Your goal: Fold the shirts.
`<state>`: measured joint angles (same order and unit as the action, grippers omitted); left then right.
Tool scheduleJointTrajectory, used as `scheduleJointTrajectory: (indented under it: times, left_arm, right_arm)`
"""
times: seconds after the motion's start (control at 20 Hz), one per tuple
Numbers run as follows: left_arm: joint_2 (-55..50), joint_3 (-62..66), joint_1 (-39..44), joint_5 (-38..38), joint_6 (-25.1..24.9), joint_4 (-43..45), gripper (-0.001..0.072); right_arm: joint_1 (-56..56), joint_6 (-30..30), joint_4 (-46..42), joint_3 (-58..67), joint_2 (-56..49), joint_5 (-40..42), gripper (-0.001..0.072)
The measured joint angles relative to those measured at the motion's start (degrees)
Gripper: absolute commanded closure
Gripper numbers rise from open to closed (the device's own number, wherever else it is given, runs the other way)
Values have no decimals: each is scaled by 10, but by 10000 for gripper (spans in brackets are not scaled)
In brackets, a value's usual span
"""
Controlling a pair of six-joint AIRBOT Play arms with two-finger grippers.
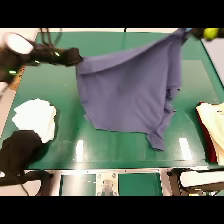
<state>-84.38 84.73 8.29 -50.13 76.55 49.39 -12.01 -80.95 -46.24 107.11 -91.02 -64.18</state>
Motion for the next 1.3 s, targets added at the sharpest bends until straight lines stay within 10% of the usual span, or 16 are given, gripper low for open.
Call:
scheduleJointTrajectory:
  times: [0.15,0.2,0.25,0.3,0.5,0.6,0.65,1.05,1.2,1.3]
  left_arm:
    - [-83,-7,0,63,-51,-82,685]
    - [-104,-9,0,75,-67,-104,584]
    - [-119,-9,0,91,-81,-125,207]
    - [-129,-9,-3,99,-90,-140,-4]
    - [-151,19,-45,31,-110,-168,16]
    - [-155,42,-76,-43,-106,-172,577]
    - [-156,53,-95,-83,-102,-176,689]
    - [-113,3,-152,-340,-76,-157,688]
    - [-33,-117,-156,-329,-79,-114,683]
    - [16,-194,-157,-303,-78,-74,175]
  right_arm:
    - [12,8,0,0,-95,3,663]
    - [13,10,0,0,-118,3,503]
    - [13,12,0,0,-138,3,378]
    - [10,14,0,0,-151,1,352]
    - [-42,16,-2,2,-165,-65,365]
    - [-77,16,-4,0,-160,-125,488]
    - [-93,16,-3,-7,-153,-153,488]
    - [-206,45,-30,-313,50,-184,497]
    - [-264,60,-42,-473,149,-131,319]
    - [-293,68,-46,-562,193,-88,319]
